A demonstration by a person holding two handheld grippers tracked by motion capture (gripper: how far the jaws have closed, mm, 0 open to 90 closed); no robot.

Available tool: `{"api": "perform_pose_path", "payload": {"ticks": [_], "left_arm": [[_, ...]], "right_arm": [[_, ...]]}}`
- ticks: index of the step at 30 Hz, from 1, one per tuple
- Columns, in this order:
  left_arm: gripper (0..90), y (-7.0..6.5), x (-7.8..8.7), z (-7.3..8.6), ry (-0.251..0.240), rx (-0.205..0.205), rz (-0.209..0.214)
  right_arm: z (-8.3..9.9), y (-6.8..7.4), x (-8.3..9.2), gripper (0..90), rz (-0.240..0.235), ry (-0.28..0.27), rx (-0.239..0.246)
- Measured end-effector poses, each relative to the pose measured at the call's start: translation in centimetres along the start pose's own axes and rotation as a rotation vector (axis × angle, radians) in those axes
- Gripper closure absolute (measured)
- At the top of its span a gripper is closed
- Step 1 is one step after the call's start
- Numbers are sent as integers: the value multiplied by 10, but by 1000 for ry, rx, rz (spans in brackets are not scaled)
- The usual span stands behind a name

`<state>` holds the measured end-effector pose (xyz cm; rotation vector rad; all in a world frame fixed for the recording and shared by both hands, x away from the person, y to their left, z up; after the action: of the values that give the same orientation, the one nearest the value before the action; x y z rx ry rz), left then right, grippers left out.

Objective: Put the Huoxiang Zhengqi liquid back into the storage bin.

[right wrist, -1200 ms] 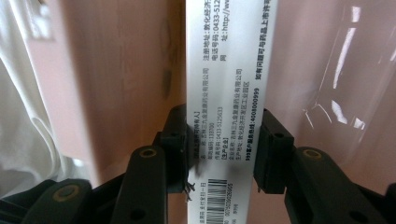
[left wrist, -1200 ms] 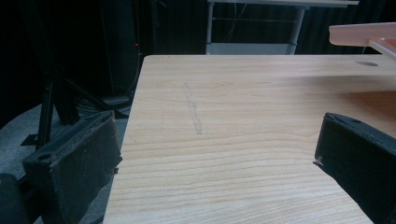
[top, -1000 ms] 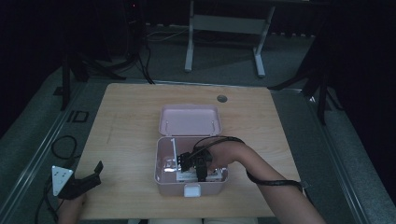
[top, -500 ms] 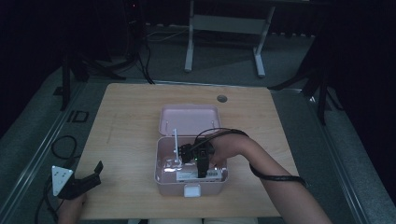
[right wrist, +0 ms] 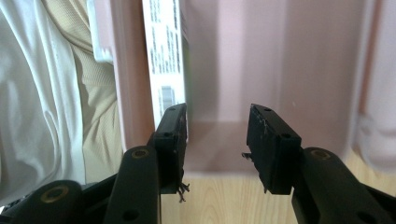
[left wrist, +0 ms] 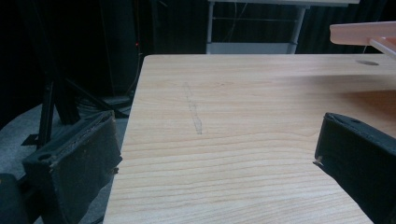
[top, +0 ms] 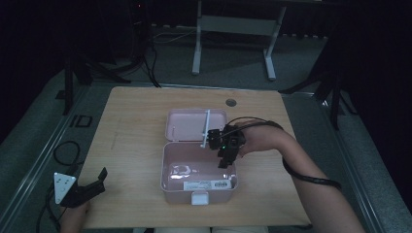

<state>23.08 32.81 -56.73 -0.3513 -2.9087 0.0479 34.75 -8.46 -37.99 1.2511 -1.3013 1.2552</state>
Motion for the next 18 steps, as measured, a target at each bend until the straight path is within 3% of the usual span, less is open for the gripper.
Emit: {"api": "perform_pose_path", "payload": {"ticks": [8,13,15,16,18], "left_arm": [[4,0,-1,0,5,1,-2],[4,0,-1,0,4,1,-5],[4,0,-1,0,4,1,-5],[4,0,-1,0,5,1,-6],[4,0,-1,0,6,1,-5]], "right_arm": [[50,-19,12,564,40,-49,-104],[76,-27,-2,548,57,-65,-172],[78,-28,-5,543,67,-69,-176],[86,-31,-16,533,70,-89,-216],[91,-33,-27,518,95,-98,-239]]}}
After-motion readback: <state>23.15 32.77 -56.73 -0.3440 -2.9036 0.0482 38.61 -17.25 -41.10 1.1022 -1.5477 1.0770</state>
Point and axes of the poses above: each handheld gripper's, and its own axes: x roughly backward along the jaws, z roughly out of its underside, y roughly to its left, the point moved 2 cm from there along -x, roughly forward along the jaws, and after that the axes turned 8 degrees about z, right-handed, at the moved point
